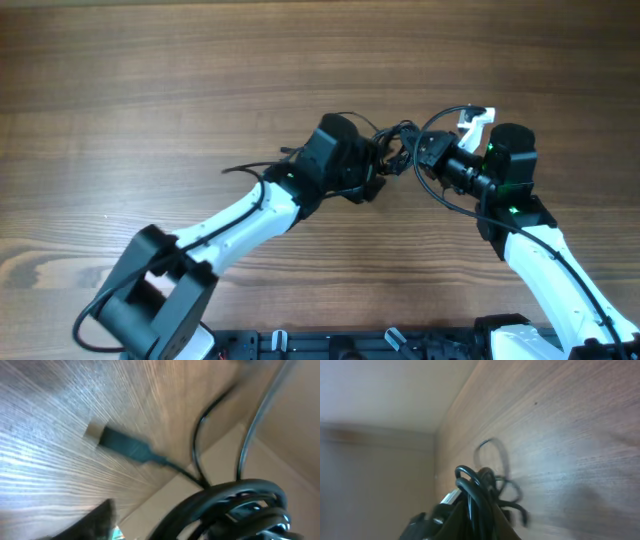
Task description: Untangle cables
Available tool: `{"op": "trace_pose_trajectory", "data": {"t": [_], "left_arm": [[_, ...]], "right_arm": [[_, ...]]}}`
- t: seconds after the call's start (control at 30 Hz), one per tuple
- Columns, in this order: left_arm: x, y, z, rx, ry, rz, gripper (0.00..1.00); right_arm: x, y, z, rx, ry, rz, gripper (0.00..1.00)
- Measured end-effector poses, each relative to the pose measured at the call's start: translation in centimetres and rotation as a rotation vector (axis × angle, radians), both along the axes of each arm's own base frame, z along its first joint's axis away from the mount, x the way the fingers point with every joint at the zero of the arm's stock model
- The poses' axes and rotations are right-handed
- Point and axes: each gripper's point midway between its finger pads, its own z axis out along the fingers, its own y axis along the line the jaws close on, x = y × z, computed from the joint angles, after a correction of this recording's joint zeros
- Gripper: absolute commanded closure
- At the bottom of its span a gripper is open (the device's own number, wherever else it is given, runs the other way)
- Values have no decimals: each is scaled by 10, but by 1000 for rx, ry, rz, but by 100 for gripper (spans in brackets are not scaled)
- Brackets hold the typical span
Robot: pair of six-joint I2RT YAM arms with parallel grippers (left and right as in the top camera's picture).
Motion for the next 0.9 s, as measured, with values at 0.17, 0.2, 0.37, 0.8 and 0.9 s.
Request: {"op": "trace_pose_trajectory", "data": {"t": [0.17, 0.2, 0.37, 0.8, 0.9], "left_arm": [[4, 2, -2, 22, -64, -63, 96], [6, 5, -1, 27, -85, -84, 96], [21, 29, 10, 54, -264, -232, 96], [30, 72, 65, 269, -895, -574, 96], [26, 74, 57, 336, -953, -650, 96]], "right_arm": [[-5, 5, -1, -22, -24, 53, 94], [-5, 6, -1, -33, -38, 65, 89], [-12, 11, -5, -132, -132, 165, 62], [-19, 10, -15, -309, -273, 283, 9], [-21, 18, -1, -296, -380, 349, 16]]}}
